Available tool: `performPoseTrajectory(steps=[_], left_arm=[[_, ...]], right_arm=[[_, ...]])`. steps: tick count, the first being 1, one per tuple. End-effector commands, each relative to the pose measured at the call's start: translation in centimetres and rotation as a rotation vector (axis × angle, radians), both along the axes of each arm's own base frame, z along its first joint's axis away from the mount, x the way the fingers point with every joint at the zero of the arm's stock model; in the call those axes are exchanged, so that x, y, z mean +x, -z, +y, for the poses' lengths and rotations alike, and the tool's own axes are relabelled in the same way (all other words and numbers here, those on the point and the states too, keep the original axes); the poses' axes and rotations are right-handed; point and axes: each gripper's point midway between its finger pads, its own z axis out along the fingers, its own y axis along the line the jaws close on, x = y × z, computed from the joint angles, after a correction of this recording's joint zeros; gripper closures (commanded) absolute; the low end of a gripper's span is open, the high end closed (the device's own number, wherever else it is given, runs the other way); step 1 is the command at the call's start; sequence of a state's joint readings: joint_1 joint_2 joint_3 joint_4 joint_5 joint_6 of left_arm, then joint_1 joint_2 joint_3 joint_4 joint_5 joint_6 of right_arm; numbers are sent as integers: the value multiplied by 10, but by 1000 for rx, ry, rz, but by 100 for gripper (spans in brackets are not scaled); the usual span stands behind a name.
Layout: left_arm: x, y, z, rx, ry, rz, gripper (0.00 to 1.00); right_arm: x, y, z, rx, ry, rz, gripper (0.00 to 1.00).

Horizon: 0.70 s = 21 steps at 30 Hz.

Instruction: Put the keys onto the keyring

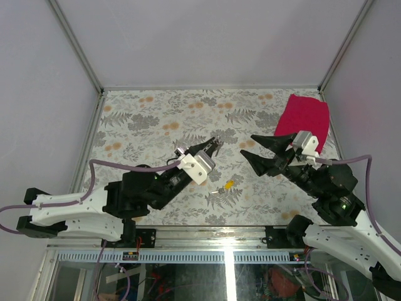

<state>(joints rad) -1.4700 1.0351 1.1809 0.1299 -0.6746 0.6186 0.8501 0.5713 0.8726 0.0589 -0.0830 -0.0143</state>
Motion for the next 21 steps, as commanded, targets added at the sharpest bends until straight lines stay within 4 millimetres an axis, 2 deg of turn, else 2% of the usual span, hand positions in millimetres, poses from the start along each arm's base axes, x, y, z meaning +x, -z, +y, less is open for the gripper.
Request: performPoseTrajectory(steps=[1, 8, 15, 21], left_arm=[[-29, -19, -12, -93, 214, 57, 100], [-43, -29, -6, -148, 307, 75, 100], [-50, -36, 8, -203, 343, 83, 100], [-54, -42, 15, -233, 365, 83, 100]], right_arm=[[-22, -36, 13, 87, -137, -122, 41], [-27, -32, 29, 76, -219, -117, 41], [-32, -32, 33, 82, -261, -110, 42], [-41, -39, 35, 99, -305, -115, 43]])
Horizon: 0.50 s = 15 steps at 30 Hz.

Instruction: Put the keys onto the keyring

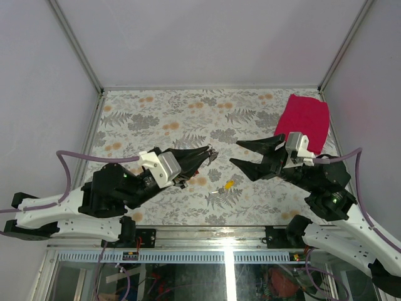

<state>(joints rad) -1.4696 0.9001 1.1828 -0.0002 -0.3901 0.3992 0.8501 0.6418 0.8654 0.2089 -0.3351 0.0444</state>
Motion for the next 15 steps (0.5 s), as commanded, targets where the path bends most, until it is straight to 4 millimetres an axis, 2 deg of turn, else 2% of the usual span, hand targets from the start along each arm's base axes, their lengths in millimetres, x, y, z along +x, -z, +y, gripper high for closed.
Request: performPoseTrajectory(steps=[1, 15], left_arm=[[-7, -25, 9, -109, 41, 5, 100], [-21, -35, 12, -138, 126, -3, 100]], right_arm=[[-14, -27, -2, 76, -57, -55, 43], [-41, -42, 11, 94, -242, -52, 43]])
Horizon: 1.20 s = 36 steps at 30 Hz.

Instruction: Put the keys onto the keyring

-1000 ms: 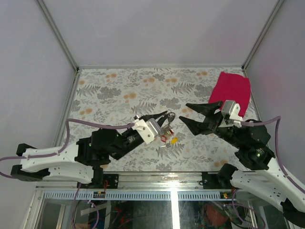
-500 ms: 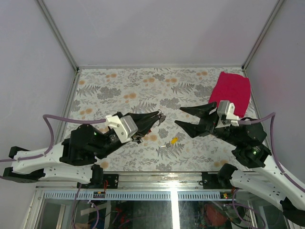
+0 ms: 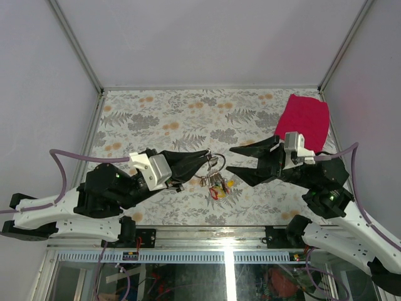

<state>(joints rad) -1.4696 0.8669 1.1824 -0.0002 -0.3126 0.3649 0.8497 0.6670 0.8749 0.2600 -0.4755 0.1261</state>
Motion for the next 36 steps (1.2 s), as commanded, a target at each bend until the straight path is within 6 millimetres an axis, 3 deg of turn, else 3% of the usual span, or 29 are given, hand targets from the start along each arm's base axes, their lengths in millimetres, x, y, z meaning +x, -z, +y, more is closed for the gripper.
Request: performPoseTrajectory(steps=[1, 16, 27, 36], left_arm=[[-8, -25, 7, -92, 48, -4, 100], [-14, -27, 4, -85, 83, -3, 100], [-16, -27, 3, -89, 93, -3, 100], [-15, -27, 5, -97, 87, 0, 100]], right_arm=[[-19, -36, 1, 81, -102, -62, 43], [-28, -39, 25, 90, -265, -28, 50], [-30, -39, 28, 64, -291, -4, 100], [-31, -42, 27, 64, -289, -3, 100]])
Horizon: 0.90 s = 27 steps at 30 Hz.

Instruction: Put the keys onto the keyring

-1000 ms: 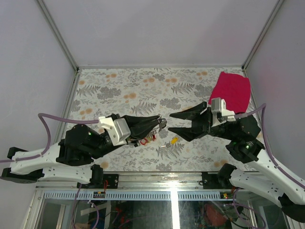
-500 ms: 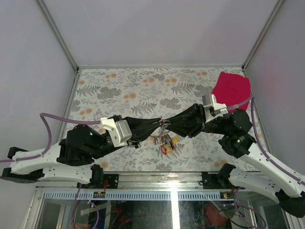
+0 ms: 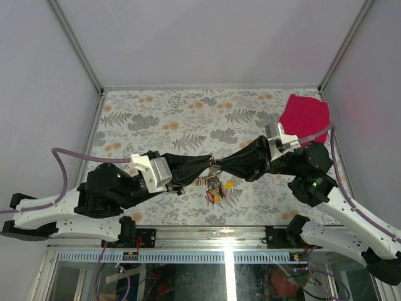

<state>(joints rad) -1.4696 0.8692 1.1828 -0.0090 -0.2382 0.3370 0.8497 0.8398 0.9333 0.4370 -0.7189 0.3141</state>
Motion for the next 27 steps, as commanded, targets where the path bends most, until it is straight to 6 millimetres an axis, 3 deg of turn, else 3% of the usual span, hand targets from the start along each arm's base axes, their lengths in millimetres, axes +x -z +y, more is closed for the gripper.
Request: performPoseTrajectory(steps=[1, 8, 27], left_arm=[[-1, -28, 13, -103, 5, 0, 100], [-2, -29, 19, -129, 6, 4, 99], [-2, -35, 53, -228, -10, 19, 66]], right_arm=[[-8, -33, -9, 73, -1, -59, 100], [-7, -35, -11, 60, 17, -73, 100], [5, -39, -26, -33, 161, -138, 100]])
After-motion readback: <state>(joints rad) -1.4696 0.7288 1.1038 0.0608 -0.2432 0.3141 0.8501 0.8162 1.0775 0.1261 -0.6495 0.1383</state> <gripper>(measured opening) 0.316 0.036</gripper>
